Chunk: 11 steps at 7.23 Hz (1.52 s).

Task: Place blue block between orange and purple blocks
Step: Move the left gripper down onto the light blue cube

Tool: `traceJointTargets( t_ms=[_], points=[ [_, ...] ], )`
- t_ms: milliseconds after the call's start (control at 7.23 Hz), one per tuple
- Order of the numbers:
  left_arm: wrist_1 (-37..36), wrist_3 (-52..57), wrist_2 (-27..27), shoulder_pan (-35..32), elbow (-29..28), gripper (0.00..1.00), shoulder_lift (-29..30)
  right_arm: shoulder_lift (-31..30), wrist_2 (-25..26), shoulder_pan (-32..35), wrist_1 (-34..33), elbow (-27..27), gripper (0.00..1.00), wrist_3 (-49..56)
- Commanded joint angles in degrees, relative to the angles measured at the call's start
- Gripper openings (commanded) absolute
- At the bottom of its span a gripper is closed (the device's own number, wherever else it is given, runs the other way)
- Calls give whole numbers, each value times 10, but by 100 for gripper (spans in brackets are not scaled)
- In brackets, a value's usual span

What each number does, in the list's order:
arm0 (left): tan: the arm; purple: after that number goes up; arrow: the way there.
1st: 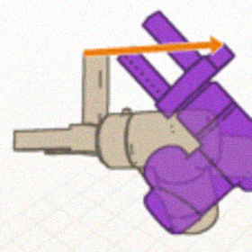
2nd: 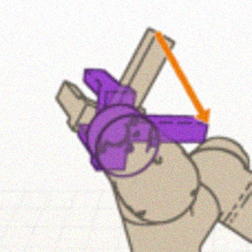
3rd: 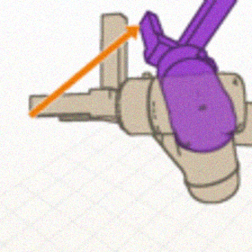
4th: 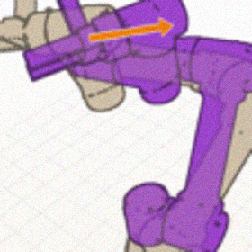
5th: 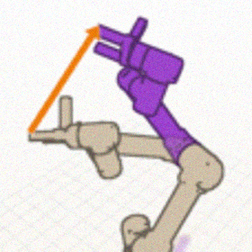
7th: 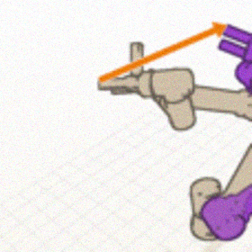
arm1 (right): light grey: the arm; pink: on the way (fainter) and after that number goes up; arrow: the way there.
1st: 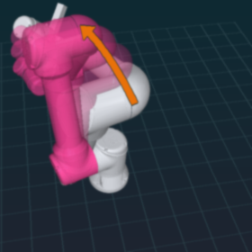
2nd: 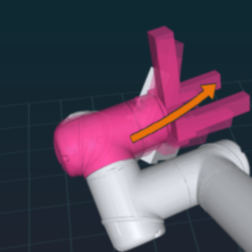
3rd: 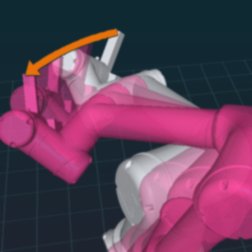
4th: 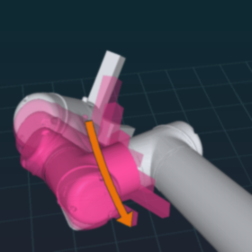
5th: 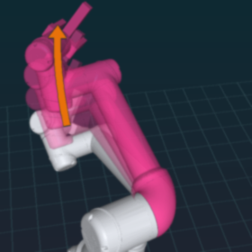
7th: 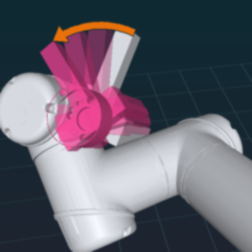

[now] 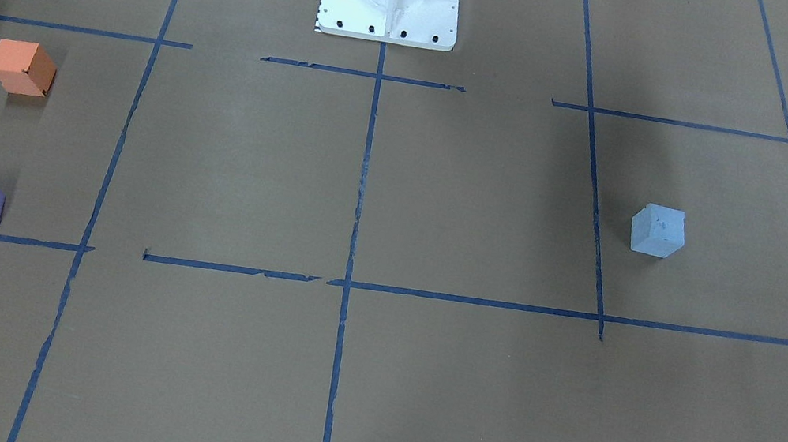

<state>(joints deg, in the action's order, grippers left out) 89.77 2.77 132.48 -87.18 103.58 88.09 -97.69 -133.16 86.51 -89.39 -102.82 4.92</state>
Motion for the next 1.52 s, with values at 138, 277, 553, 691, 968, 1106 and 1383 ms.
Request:
traceJointTargets(
  t_ms=[138, 277, 553, 691, 968, 1106, 1383],
  points=[
    [85, -46, 6, 99, 6, 100, 14, 0, 0, 0, 0, 0, 100, 0],
    [119, -165, -1, 173, 7, 100, 15, 1, 0, 0, 0, -1, 100, 0],
    [204, -361, -40, 256, 4, 100, 16, 1, 0, 0, 0, -2, 100, 0],
    [233, -427, -87, 304, -4, 100, 22, 1, 0, 1, 0, -3, 100, 0],
    [246, -507, -126, 373, -12, 100, 46, 3, 0, 0, 0, -3, 100, 0],
    [246, -527, -141, 398, -27, 100, 59, 3, 0, 0, 0, -1, 100, 0],
    [248, -526, -167, 415, -58, 100, 64, 3, 1, 0, 0, 1, 100, 0]
  ],
)
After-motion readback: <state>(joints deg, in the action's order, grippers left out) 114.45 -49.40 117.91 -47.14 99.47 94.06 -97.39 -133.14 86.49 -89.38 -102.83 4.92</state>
